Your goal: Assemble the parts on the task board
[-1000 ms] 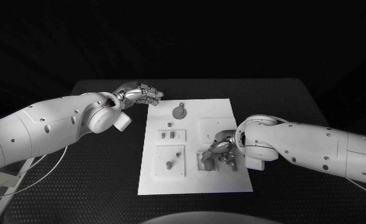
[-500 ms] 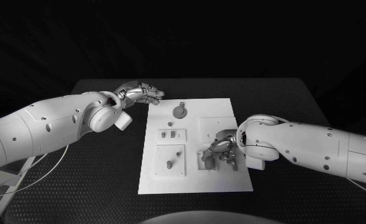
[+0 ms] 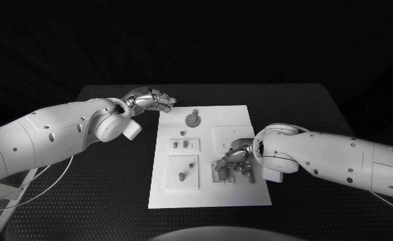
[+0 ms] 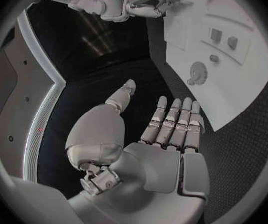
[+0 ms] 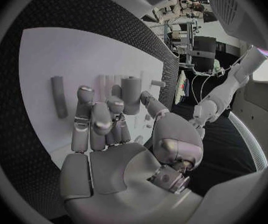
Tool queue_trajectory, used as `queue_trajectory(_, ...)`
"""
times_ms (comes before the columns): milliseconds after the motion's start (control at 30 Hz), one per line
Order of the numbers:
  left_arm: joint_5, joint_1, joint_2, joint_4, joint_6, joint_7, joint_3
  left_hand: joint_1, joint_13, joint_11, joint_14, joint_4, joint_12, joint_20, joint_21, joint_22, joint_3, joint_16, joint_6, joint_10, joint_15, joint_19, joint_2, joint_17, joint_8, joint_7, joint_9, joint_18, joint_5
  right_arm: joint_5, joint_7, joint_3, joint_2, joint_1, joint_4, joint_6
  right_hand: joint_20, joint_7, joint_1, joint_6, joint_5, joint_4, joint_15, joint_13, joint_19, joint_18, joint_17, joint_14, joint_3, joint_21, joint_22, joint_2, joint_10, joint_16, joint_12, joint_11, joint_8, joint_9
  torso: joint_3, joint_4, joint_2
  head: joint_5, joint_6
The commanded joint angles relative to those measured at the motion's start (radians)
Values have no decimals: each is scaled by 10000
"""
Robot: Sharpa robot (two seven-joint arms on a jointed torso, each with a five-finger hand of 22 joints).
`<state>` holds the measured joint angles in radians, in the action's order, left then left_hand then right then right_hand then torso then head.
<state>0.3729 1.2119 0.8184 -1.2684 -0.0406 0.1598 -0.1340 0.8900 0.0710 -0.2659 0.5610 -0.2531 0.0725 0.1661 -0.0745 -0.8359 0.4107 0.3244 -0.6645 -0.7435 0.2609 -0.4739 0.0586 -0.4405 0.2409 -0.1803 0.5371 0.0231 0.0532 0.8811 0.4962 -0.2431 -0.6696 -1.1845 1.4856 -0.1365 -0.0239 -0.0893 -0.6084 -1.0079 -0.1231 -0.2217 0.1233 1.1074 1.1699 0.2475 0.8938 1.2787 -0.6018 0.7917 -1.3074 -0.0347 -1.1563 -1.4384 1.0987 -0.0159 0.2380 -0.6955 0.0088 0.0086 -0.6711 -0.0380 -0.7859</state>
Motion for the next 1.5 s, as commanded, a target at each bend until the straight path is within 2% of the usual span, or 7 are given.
queue_trajectory(33, 17, 6, -10, -21, 138, 80, 6, -1, -12, -18, -26, 27, -42, -16, 17, 15, -4, -29, -63, -2, 30, -37, -23, -14, 54, -546, -16, -82, -28, 164, -90, -45, 54, 79, 1, 130, -5, -50, 44, 22, -31, 68, 5, 18, 3, 143, -8, -34, -24, -30, -189, -112, 55, 48, -55, -18, -66, 2, -4, 13, 0, 8, -5)
queue_trajectory(200, 17, 6, -11, -26, 145, 80, 6, 1, -13, -19, -26, 26, -43, -16, 17, 15, -3, -29, -63, 0, 30, -37, -23, -15, 55, -546, -16, -82, -28, 157, -71, -45, 71, 81, -10, -96, -8, -50, 58, 25, -29, 79, 6, 23, 7, 143, -9, -33, -31, -32, -189, -160, 54, 46, -54, -18, -73, -2, -9, 11, 2, 4, -2)
queue_trajectory(500, 17, 6, -10, -27, 148, 72, 6, 3, -13, -20, -27, 24, -44, -15, 17, 15, -4, -31, -64, 2, 30, -36, -22, -15, 55, -544, -18, -83, -29, 140, -75, -45, 100, 127, -40, -116, -10, -62, 107, 66, -27, 119, -3, 36, -4, 143, -17, -51, -59, -50, -190, -349, 77, 55, -71, -8, -112, -10, -2, 3, 2, -20, -14)
queue_trajectory(700, 17, 6, -4, -29, 158, 65, 6, 2, -13, -21, -29, 23, -44, -14, 17, 15, -6, -32, -63, 4, 31, -35, -19, -15, 55, -543, -18, -83, -29, 138, -77, -45, 89, 131, -64, 17, -9, -84, 197, 133, -31, 273, -21, 53, -8, 143, -25, -69, -122, -73, -186, -606, 106, 61, -86, 14, -170, -15, 3, -1, 3, -32, -13)
queue_trajectory(933, 17, 6, -6, -31, 157, 58, 6, 1, -14, -21, -31, 22, -45, -13, 18, 16, -7, -33, -61, 6, 32, -33, -16, -15, 54, -543, -20, -84, -29, 138, -105, -45, 76, 132, -78, 41, -13, -129, 267, 265, -30, 673, -62, 88, -11, 143, -34, -108, -336, -106, -188, -1071, 168, 70, -103, 58, -267, -26, 2, -1, 3, -33, -10)
queue_trajectory(1067, 17, 6, -4, -32, 148, 56, 6, 0, -14, -22, -31, 21, -46, -13, 18, 16, -9, -34, -58, 8, 32, -32, -11, -15, 52, -545, -21, -84, -29, 137, -119, -45, 73, 132, -66, 10, -6, -144, 258, 299, -25, 792, -74, 97, -29, 143, -40, -134, -402, -121, -189, -1190, 204, 83, -117, 71, -289, -39, 5, -1, 2, -34, -11)
queue_trajectory(1500, 17, 6, 5, -40, 150, 50, 6, 3, -15, -24, -32, 18, -48, -14, 16, 16, -9, -35, -47, 14, 33, -34, -10, -16, 46, -545, -26, -83, -29, 149, -170, -45, 44, 132, -48, 96, 5, -158, 206, 332, -20, 906, -88, 110, -49, 143, -43, -162, -473, -131, -196, -1259, 244, 90, -128, 84, -309, -61, -1, 6, 4, -26, -19)
